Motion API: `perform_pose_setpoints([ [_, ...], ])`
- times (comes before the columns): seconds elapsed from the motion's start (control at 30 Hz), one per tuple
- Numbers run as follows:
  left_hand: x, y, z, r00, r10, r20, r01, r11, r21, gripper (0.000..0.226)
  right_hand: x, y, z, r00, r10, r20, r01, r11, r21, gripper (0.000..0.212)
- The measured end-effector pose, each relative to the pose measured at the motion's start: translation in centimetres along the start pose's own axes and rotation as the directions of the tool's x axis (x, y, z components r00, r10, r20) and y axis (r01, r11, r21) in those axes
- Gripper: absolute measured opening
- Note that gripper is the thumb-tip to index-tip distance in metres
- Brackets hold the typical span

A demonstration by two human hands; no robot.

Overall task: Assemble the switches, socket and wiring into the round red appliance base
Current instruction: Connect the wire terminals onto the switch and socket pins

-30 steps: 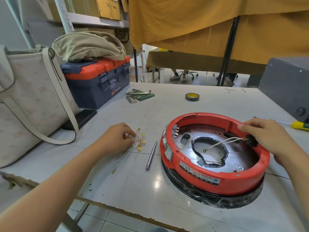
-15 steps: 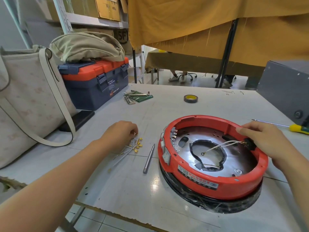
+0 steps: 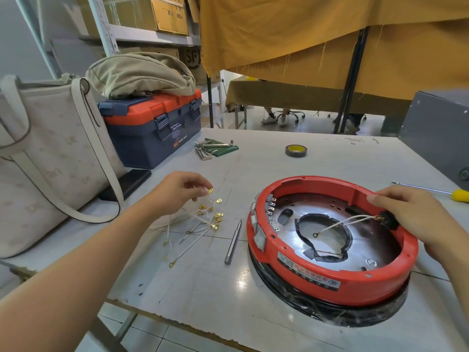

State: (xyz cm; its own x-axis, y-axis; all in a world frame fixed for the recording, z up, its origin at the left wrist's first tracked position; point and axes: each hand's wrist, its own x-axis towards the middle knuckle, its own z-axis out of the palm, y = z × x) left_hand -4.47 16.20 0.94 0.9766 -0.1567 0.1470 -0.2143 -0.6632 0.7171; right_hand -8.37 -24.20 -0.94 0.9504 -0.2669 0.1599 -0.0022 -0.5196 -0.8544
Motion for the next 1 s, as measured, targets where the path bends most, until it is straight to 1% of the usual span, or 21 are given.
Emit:
perform_pose_setpoints([
  [0.13,-0.3,0.1,-1.0,0.997,-0.057,-0.056,0.046,0.982,-0.181,0.012,0.2,0.3,0.0,1.000,0.001,-0.005,-0.001,1.000,0.002,0.010],
  [0.2,-0.5,0.1,-1.3,0.991,-0.122,-0.063,0.097,0.946,-0.309,0.013,0.3,0.4,-0.1,1.000,0.001,-0.012,-0.001,1.000,-0.003,0.010],
  [0.27,-0.5,0.1,-1.6,0.978,-0.199,-0.057,0.155,0.885,-0.440,0.016,0.4,0.5,0.0,1.000,0.000,-0.015,-0.001,1.000,-0.003,0.009],
  [0.33,-0.6,0.2,-1.9,0.966,-0.259,-0.022,0.202,0.801,-0.564,0.020,0.5,0.7,0.0,1.000,-0.002,-0.023,0.002,1.000,-0.001,0.008],
  [0.43,-0.7,0.3,-2.3,0.953,-0.298,0.048,0.246,0.672,-0.698,0.024,0.6,1.1,0.0,1.000,0.019,-0.017,-0.018,1.000,0.014,0.004],
  [0.6,-1.0,0.9,-2.6,0.952,-0.296,0.074,0.249,0.614,-0.749,0.025,0.8,1.5,0.0,0.999,0.034,-0.015,-0.034,0.999,0.024,0.015],
  [0.77,-1.2,1.9,-2.0,0.967,-0.251,0.049,0.198,0.613,-0.765,0.022,0.9,1.6,0.0,0.999,0.028,-0.018,-0.028,0.999,0.024,0.033],
  [0.87,-1.5,2.7,-1.6,0.972,-0.230,0.045,0.182,0.625,-0.759,0.023,1.0,1.8,0.1,1.000,0.020,-0.023,-0.020,1.000,0.023,0.029],
  [1.0,-1.8,3.9,-1.0,0.973,-0.230,0.019,0.155,0.590,-0.792,0.022,1.0,1.8,0.0,1.000,0.010,-0.006,-0.010,0.999,0.030,0.014],
])
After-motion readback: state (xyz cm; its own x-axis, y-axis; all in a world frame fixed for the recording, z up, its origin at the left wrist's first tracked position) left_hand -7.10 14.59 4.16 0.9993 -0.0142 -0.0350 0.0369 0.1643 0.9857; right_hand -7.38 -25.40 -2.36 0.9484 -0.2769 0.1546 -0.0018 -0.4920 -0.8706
